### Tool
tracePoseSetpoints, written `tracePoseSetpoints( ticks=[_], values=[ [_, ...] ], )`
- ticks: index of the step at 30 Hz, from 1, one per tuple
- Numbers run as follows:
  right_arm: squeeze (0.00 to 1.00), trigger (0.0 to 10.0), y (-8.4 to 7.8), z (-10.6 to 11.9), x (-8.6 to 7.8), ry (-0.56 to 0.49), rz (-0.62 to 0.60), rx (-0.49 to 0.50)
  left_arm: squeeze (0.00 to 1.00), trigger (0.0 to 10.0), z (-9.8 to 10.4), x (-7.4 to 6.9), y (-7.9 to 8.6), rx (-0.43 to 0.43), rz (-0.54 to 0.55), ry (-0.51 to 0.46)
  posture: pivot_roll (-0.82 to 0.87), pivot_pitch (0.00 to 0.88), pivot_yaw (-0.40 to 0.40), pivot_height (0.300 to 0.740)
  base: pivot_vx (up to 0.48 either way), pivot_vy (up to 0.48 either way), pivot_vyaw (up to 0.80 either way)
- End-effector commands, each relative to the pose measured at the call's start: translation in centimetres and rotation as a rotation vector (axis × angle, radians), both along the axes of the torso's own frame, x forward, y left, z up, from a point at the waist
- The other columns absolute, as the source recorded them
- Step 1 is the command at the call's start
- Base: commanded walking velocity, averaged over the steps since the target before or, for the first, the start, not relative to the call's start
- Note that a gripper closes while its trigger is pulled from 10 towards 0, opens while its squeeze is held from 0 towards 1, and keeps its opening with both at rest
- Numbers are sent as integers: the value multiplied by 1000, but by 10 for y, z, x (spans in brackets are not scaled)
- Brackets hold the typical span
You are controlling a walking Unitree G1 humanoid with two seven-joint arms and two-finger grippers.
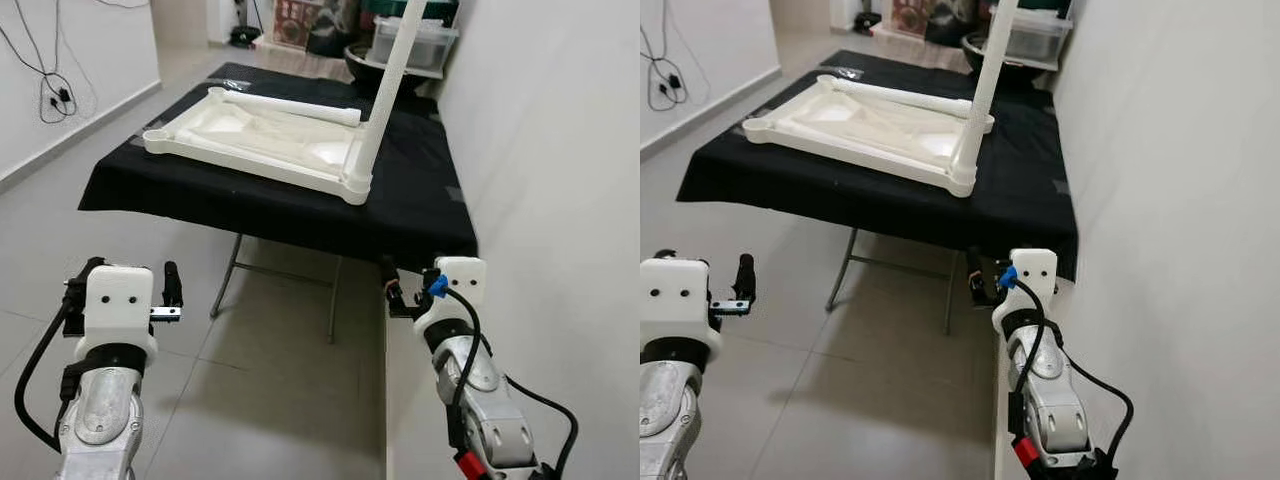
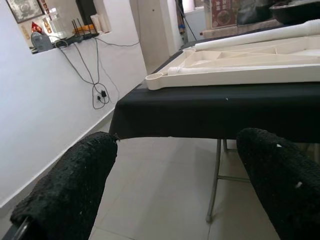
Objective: Building children table
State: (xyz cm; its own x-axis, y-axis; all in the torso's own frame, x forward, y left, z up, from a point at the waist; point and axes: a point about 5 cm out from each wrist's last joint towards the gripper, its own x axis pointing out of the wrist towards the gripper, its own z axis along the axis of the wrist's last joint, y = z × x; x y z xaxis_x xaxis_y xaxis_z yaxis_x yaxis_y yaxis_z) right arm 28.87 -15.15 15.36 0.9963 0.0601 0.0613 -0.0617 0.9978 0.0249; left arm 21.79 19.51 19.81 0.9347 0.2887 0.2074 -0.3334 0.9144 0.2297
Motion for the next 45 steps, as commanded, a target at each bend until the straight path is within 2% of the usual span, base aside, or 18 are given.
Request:
tracePoseSetpoints(
  ticks=[1,9,15,19,45],
  values=[
    [0,10000,-3,-1,0,5,-13,-12,0,10000,-1,3,0,6,-4,7,104,43,-139,740,0,0,-788],
    [0,10000,-4,1,0,-11,-22,-17,0,10000,0,3,2,15,3,6,107,43,-140,740,0,0,0],
    [0,10000,-3,3,1,-18,-29,-13,0,10000,2,4,3,21,9,-1,104,44,-141,740,0,0,-744],
    [0,10000,-2,4,1,-20,-23,-19,0,10000,5,5,4,29,9,-12,106,43,-144,740,0,0,0],
    [0,10000,0,6,3,-27,-30,-14,0,10000,6,4,1,57,-19,-14,113,48,-141,740,370,0,0]
  ],
)
